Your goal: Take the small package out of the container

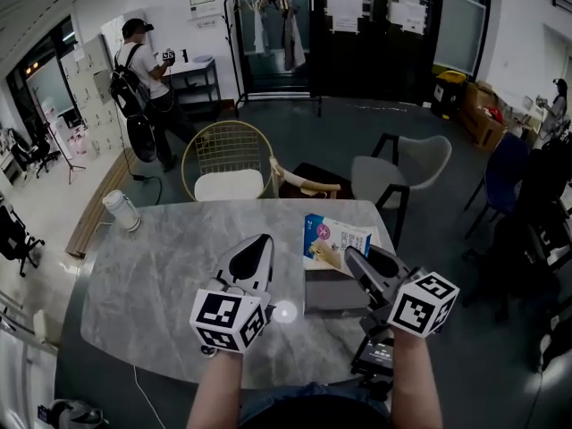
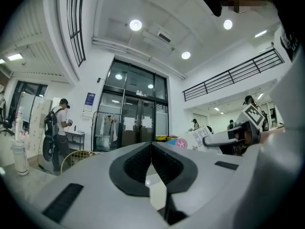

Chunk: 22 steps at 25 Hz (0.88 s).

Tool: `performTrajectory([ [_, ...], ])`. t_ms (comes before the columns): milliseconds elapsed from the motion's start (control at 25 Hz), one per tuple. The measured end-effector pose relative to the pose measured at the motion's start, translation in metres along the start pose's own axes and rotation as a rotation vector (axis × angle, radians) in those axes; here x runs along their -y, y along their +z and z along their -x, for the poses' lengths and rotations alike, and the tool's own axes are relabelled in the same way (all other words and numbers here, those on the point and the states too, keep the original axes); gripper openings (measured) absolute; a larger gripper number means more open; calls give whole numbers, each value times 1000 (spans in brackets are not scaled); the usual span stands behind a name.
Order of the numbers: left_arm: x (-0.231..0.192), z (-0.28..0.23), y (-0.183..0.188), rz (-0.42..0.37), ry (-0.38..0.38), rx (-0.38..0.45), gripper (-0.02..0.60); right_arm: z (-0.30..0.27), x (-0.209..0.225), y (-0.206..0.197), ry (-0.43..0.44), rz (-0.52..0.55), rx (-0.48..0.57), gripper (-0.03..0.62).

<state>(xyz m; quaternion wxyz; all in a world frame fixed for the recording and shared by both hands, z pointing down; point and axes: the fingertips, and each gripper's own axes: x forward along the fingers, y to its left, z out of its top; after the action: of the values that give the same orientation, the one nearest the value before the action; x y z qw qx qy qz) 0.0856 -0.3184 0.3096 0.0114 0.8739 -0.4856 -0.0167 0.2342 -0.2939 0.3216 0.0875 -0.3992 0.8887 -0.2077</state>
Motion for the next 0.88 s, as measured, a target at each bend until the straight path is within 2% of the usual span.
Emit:
performTrajectory([
  [240, 2, -6, 3, -14, -4, 29, 12, 21, 5, 19, -118, 361, 106, 94],
  [400, 24, -22, -3, -22, -10, 35, 12, 47, 25, 31, -219, 585, 148, 94],
  [600, 34, -29, -7, -44, -29, 38, 12, 63, 38, 34, -304, 672, 158, 92],
  [880, 32, -32, 2, -53, -41, 58, 12, 79, 45, 35, -362, 689, 118, 92],
])
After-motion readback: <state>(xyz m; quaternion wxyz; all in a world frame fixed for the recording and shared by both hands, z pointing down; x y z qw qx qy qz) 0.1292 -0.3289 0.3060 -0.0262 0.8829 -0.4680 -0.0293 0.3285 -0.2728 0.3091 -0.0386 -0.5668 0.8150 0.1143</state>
